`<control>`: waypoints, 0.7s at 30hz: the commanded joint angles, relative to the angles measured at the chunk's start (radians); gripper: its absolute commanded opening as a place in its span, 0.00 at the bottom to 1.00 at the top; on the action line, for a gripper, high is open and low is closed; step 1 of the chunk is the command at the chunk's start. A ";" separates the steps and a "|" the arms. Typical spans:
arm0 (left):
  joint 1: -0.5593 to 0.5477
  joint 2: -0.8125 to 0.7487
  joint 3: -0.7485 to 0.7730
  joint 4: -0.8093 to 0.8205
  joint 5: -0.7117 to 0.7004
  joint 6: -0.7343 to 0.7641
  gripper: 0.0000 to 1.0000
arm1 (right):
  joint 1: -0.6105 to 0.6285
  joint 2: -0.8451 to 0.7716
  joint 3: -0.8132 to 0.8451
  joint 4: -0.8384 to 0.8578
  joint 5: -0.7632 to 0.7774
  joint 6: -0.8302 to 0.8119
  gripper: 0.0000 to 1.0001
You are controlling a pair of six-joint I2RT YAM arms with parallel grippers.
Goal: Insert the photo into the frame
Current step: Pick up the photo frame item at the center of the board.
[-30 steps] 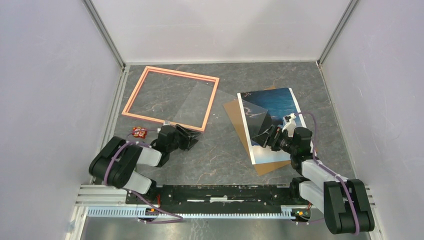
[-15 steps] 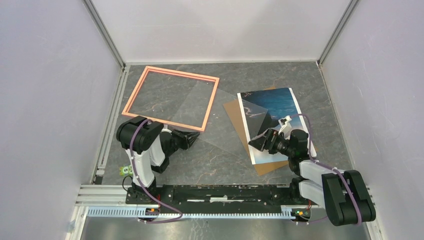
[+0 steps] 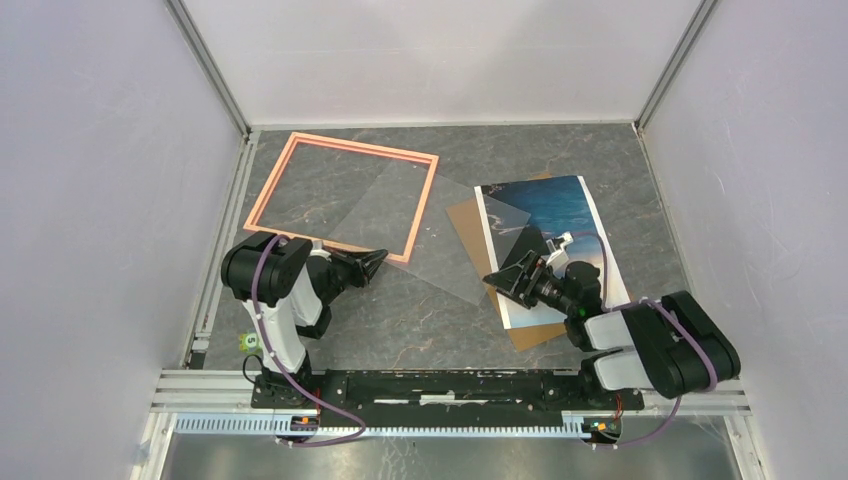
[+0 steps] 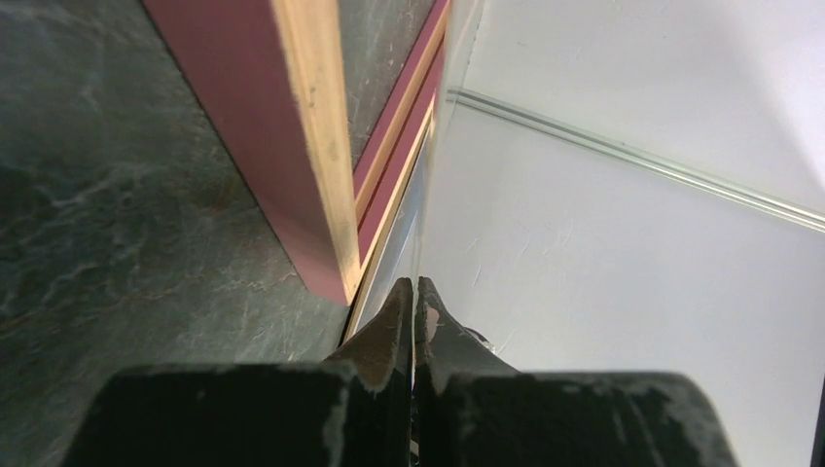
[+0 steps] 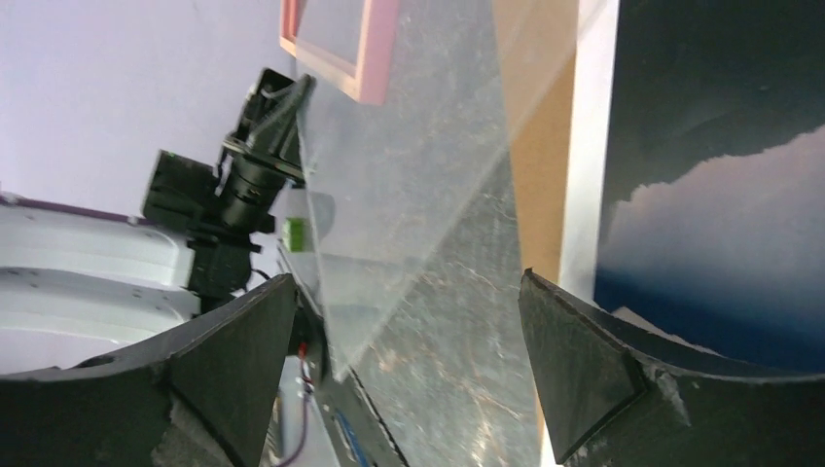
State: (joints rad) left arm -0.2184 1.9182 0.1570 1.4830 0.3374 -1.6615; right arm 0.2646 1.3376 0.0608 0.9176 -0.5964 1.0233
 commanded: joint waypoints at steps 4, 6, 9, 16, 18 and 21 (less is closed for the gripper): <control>0.004 -0.020 -0.004 0.073 0.040 -0.018 0.03 | 0.036 0.119 0.033 0.334 0.137 0.235 0.85; 0.004 -0.011 -0.003 0.073 0.053 -0.017 0.03 | 0.040 0.154 0.062 0.370 0.149 0.238 0.82; 0.003 -0.013 -0.012 0.073 0.044 -0.026 0.04 | 0.050 0.206 0.082 0.452 0.184 0.278 0.75; -0.001 -0.053 -0.027 0.074 0.040 -0.027 0.05 | 0.059 0.312 0.075 0.618 0.283 0.364 0.61; -0.008 -0.055 -0.027 0.072 0.049 -0.022 0.06 | 0.058 0.342 0.063 0.689 0.302 0.392 0.54; -0.012 -0.053 -0.025 0.073 0.071 -0.021 0.07 | 0.068 0.367 0.111 0.633 0.277 0.374 0.45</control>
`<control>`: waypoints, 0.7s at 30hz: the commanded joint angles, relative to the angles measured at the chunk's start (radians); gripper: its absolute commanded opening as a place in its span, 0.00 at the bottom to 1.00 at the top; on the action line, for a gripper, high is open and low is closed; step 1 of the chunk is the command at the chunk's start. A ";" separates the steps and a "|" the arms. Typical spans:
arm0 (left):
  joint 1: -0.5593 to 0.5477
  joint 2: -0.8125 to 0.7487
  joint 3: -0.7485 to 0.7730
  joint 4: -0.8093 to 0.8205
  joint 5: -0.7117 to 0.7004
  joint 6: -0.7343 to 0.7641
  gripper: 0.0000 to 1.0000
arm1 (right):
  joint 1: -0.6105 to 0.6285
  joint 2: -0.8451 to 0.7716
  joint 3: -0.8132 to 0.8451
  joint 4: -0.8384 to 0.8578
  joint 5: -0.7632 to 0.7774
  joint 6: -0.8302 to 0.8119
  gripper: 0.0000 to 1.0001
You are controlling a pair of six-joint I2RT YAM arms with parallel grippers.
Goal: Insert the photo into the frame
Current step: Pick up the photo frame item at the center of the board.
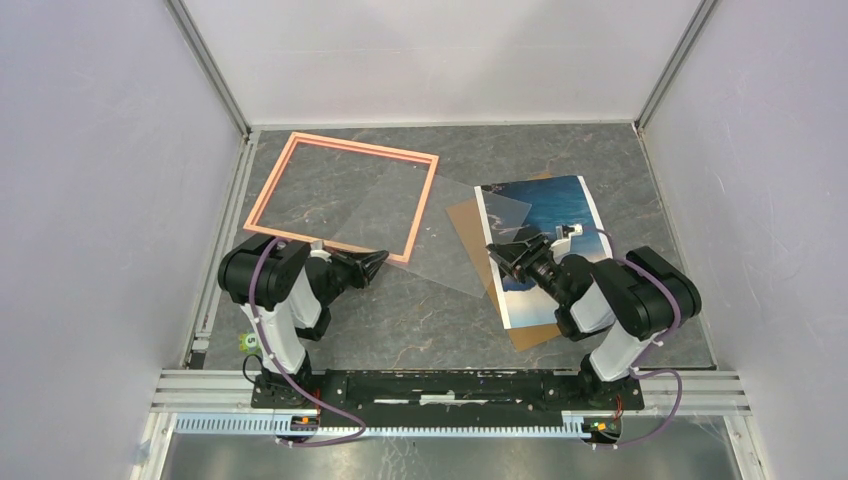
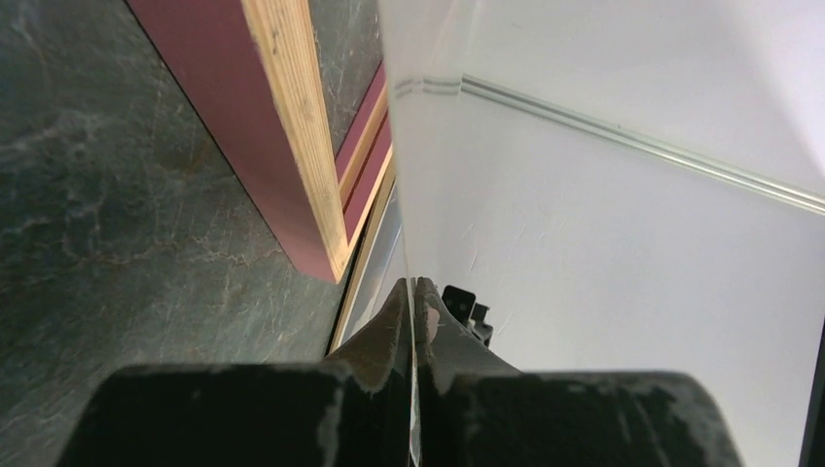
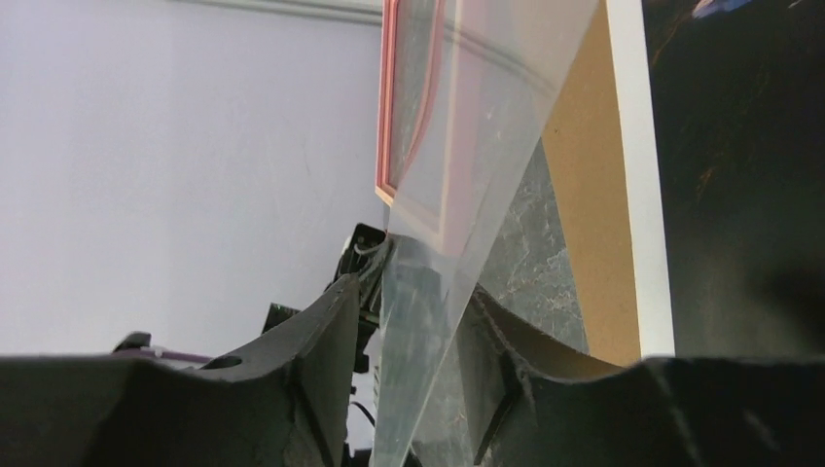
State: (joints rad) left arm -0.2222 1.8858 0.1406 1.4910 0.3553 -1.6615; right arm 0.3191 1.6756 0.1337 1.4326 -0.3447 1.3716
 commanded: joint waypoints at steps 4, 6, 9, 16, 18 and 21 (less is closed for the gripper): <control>-0.008 -0.029 -0.010 0.065 0.079 -0.019 0.08 | 0.039 0.008 0.035 0.033 0.081 -0.010 0.32; -0.008 -0.028 0.001 0.063 0.099 -0.007 0.09 | 0.048 -0.010 0.046 -0.036 0.090 -0.049 0.32; -0.007 -0.016 -0.002 0.065 0.105 -0.010 0.17 | 0.052 -0.011 0.050 -0.073 0.099 -0.101 0.18; -0.004 -0.038 -0.042 -0.024 0.106 0.049 0.49 | 0.052 0.031 0.093 -0.081 0.074 -0.203 0.00; -0.001 -0.076 -0.059 -0.070 0.110 0.051 0.55 | 0.051 0.033 0.111 -0.113 0.072 -0.235 0.00; 0.001 -0.216 -0.056 -0.270 0.108 0.103 0.60 | 0.052 0.047 0.152 -0.159 0.062 -0.299 0.00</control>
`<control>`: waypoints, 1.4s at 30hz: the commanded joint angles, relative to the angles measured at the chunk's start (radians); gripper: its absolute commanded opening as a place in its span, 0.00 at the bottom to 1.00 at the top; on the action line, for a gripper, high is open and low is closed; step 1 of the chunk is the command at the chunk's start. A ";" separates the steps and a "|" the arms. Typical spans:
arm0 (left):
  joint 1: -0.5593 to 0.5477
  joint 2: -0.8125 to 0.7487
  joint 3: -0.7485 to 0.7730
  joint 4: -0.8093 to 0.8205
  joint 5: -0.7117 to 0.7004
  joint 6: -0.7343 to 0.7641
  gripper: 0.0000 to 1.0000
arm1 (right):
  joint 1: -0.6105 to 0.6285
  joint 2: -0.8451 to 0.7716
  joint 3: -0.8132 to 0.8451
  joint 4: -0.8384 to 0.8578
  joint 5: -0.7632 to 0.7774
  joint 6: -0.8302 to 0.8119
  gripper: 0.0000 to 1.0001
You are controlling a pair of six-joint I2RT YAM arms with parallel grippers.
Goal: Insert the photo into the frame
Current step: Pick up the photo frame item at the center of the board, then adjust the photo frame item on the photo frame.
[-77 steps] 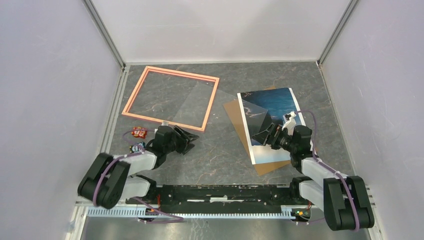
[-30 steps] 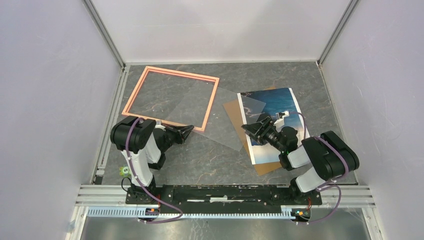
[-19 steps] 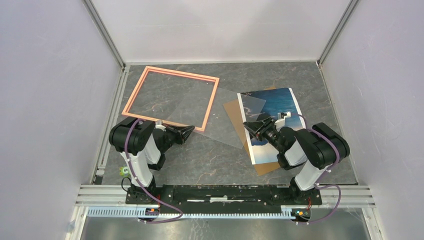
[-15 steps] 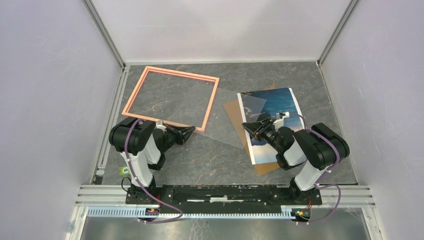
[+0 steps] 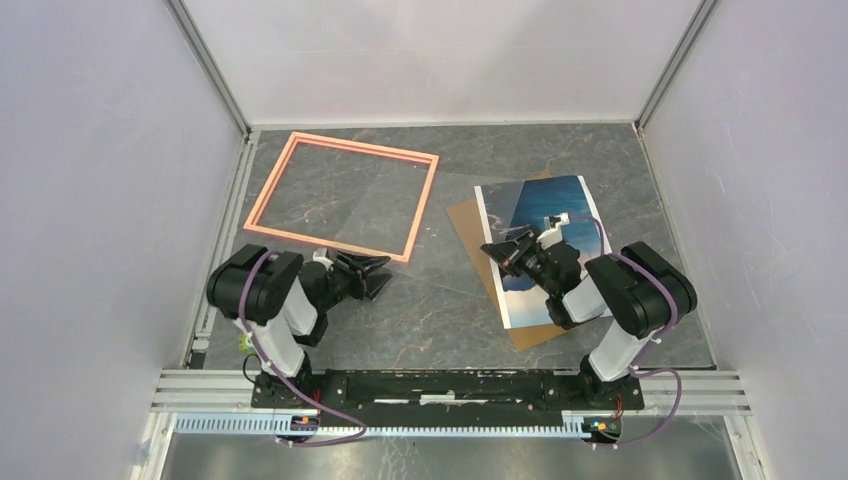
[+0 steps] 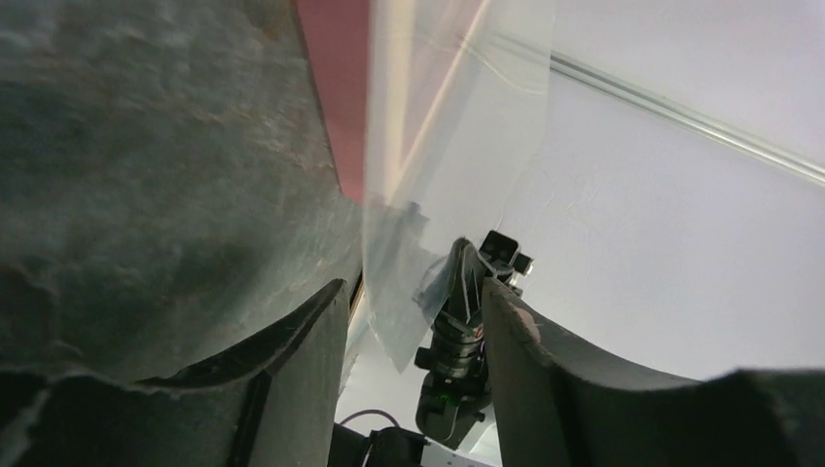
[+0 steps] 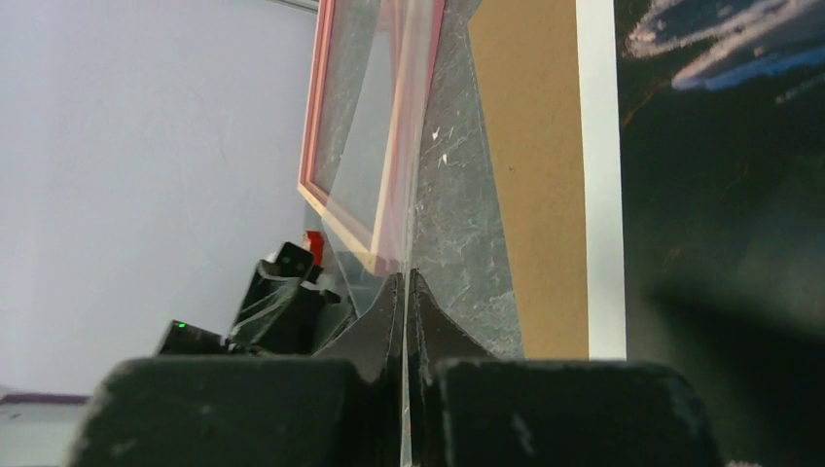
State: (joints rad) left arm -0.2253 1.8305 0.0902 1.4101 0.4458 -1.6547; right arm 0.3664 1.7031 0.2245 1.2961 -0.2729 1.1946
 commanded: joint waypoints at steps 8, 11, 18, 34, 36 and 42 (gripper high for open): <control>0.045 -0.728 0.240 -1.379 -0.217 0.450 0.95 | 0.003 0.117 0.181 -0.051 -0.095 -0.191 0.00; 0.132 -0.831 0.294 -1.597 -0.228 0.499 0.98 | 0.005 0.154 0.222 -0.047 -0.106 -0.202 0.00; 0.209 -0.842 0.631 -1.919 -0.343 0.817 1.00 | 0.032 0.252 0.355 -0.052 -0.129 -0.212 0.00; 0.208 -0.507 1.047 -1.807 -0.242 0.925 1.00 | 0.146 0.362 0.580 -0.081 -0.114 -0.282 0.00; 0.193 -0.516 1.036 -1.795 -0.287 0.939 1.00 | 0.139 0.380 0.603 -0.085 -0.120 -0.291 0.00; 0.165 -0.526 1.048 -1.819 -0.398 1.022 0.99 | 0.152 0.472 0.709 -0.035 -0.146 -0.211 0.00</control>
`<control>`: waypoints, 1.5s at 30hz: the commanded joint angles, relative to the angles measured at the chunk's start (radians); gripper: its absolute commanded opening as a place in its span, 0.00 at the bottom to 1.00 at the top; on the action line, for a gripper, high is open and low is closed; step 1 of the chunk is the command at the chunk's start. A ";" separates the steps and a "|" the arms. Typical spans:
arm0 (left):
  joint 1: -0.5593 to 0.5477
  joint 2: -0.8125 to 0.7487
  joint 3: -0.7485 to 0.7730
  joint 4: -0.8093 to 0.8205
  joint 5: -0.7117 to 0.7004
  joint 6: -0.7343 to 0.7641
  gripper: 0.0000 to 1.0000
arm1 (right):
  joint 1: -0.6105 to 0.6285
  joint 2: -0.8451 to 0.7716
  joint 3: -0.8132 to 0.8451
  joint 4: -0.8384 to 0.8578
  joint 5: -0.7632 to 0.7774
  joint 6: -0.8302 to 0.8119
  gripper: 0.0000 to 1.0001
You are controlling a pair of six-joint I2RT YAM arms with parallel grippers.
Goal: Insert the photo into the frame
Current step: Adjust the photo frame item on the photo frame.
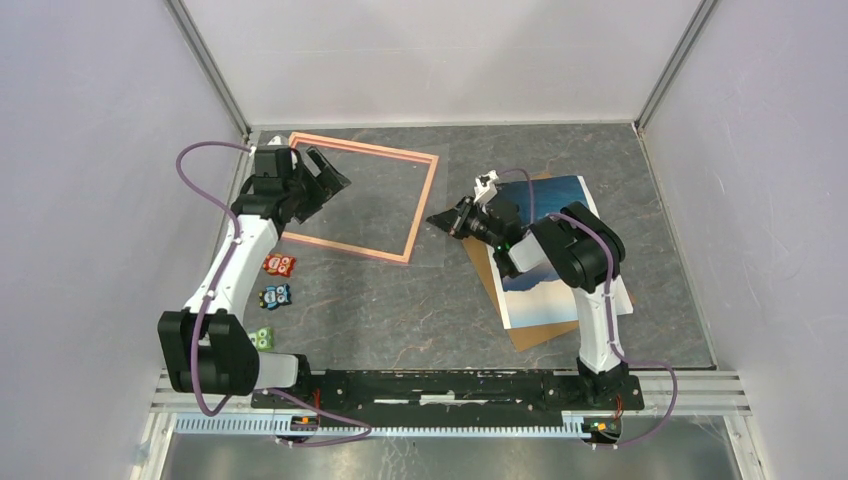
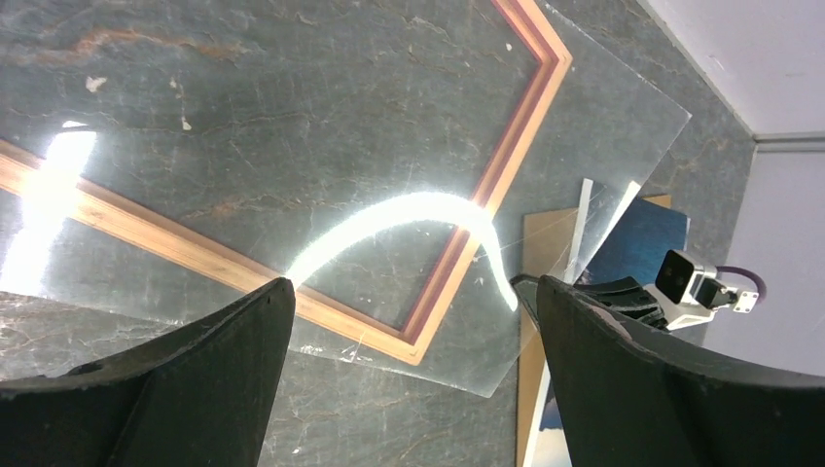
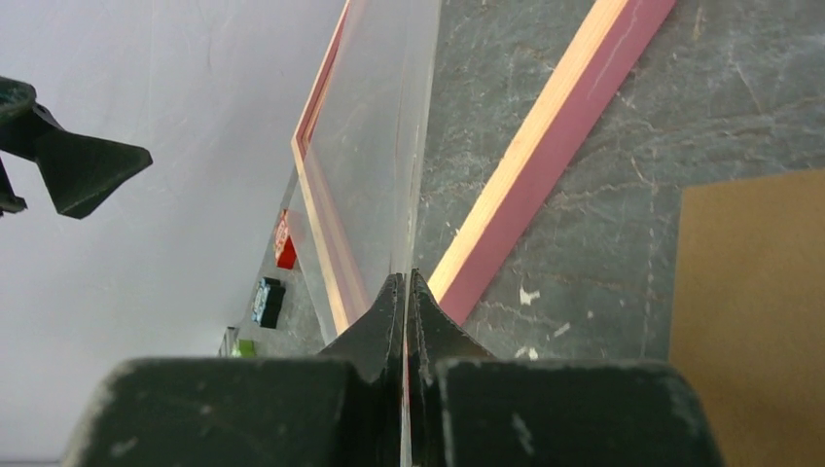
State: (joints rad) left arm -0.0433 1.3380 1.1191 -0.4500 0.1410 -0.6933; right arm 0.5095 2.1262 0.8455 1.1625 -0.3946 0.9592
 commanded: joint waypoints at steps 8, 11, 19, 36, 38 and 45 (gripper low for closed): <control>-0.071 -0.034 0.108 0.033 -0.146 0.037 1.00 | 0.041 0.103 0.219 -0.002 0.017 0.011 0.00; -0.093 -0.030 0.147 0.034 -0.094 0.052 1.00 | 0.052 0.113 0.262 -0.087 0.057 -0.017 0.00; -0.141 -0.077 0.161 0.014 -0.205 0.153 1.00 | 0.073 0.197 0.431 -0.199 0.091 -0.005 0.00; -0.158 -0.143 0.068 0.040 -0.252 0.212 1.00 | 0.100 0.215 0.477 -0.223 0.154 -0.005 0.00; -0.152 -0.143 0.067 0.044 -0.239 0.200 1.00 | 0.100 0.223 0.478 -0.224 0.160 0.010 0.00; -0.126 -0.165 0.047 0.060 -0.183 0.166 1.00 | 0.101 0.198 0.440 -0.226 0.211 0.026 0.00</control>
State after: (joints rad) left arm -0.1764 1.2171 1.1858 -0.4377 -0.0719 -0.5186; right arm 0.6025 2.3390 1.2827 0.9092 -0.2302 0.9871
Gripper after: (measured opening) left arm 0.996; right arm 0.007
